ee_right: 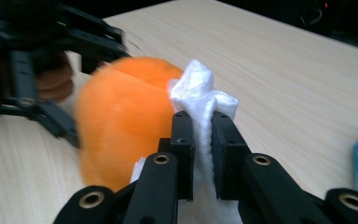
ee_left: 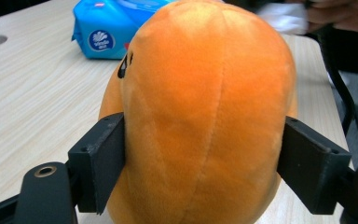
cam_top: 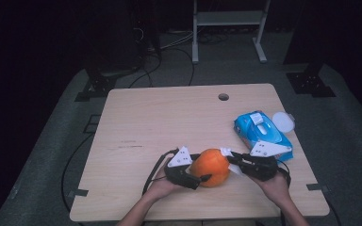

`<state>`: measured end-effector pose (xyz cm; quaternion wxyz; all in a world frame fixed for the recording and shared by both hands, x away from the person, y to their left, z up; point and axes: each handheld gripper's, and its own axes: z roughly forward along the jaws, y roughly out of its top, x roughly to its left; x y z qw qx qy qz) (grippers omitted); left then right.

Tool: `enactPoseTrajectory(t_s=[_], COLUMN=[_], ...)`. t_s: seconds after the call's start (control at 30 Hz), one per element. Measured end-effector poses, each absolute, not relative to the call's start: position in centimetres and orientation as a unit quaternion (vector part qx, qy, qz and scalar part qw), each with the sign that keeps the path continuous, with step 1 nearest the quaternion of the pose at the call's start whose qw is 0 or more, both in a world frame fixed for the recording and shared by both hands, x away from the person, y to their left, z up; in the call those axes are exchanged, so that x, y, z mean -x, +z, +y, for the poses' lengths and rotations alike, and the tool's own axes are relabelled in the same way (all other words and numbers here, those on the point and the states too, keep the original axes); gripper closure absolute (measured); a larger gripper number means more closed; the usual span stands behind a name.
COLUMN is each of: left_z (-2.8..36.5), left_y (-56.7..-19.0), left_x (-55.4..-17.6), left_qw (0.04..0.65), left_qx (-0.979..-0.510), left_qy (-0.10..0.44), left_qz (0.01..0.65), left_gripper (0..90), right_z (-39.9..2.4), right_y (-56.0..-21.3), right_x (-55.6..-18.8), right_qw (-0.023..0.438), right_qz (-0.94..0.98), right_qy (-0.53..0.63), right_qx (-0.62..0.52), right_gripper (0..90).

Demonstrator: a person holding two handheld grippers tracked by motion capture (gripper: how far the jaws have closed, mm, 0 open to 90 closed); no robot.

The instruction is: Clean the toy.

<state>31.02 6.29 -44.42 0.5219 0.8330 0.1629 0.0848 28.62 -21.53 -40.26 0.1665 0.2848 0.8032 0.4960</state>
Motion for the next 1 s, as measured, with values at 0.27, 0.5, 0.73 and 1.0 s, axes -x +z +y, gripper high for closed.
enactPoseTrajectory(t_s=[0.27,0.5,0.73,1.0], left_z=[6.2,5.9,5.3,5.5], left_y=[-44.7,-44.6,-44.7,-44.6], left_x=[-30.9,-30.9,-30.9,-30.9], left_qw=[0.527,0.529,0.524,0.53], left_qx=[-0.827,-0.827,-0.829,-0.825], left_qy=[0.083,0.082,0.085,0.088], left_qz=[0.175,0.172,0.177,0.176], left_gripper=[20.5,22.3,20.0,21.3], right_z=[-19.1,-21.2,-18.5,-19.3], right_y=[-39.0,-40.0,-39.3,-39.4], right_x=[-27.4,-28.7,-27.1,-27.8], right_qw=[0.151,0.163,0.168,0.187], right_qz=[0.8,0.793,0.805,0.804], right_qy=[0.528,0.516,0.517,0.507], right_qx=[-0.242,-0.28,-0.235,-0.249], right_gripper=[79.6,79.5,79.5,79.6])
